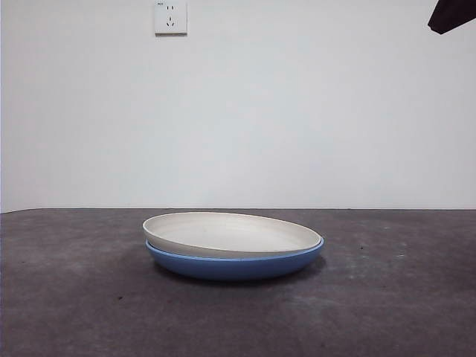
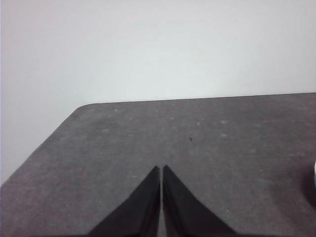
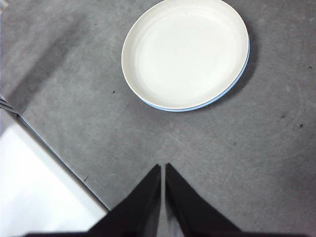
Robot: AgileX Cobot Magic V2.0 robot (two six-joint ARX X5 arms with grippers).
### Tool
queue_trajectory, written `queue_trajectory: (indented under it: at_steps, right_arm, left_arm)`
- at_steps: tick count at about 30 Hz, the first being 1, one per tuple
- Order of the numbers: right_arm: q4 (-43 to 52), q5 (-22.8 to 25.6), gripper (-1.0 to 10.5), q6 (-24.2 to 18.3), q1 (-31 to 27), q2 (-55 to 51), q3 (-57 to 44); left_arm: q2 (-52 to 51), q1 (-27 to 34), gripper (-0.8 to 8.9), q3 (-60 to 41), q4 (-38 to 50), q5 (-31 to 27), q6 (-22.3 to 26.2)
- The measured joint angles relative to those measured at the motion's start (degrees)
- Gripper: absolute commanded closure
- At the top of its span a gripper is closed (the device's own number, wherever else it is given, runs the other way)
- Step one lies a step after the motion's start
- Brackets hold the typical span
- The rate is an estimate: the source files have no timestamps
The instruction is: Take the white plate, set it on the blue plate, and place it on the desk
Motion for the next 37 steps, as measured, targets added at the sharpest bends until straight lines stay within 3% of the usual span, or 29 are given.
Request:
queue_trajectory:
  at_steps: [10,14,37]
  right_arm:
    - [0.0,0.0,9.4,0.0,0.0,0.0,-0.02]
    - [0.0,0.0,9.4,0.0,0.0,0.0,0.0]
    - [0.0,0.0,9.4,0.0,0.0,0.0,0.0]
  left_arm:
    - [-1.36,0.0,8.06,-2.69,-3.19,-0.11,-0.92]
    - [-1.36,0.0,8.06,-2.69,-8.15,-0.13,-0.94]
    - [-1.31,0.0,8.06,-2.71,-8.09,-0.2,-2.56]
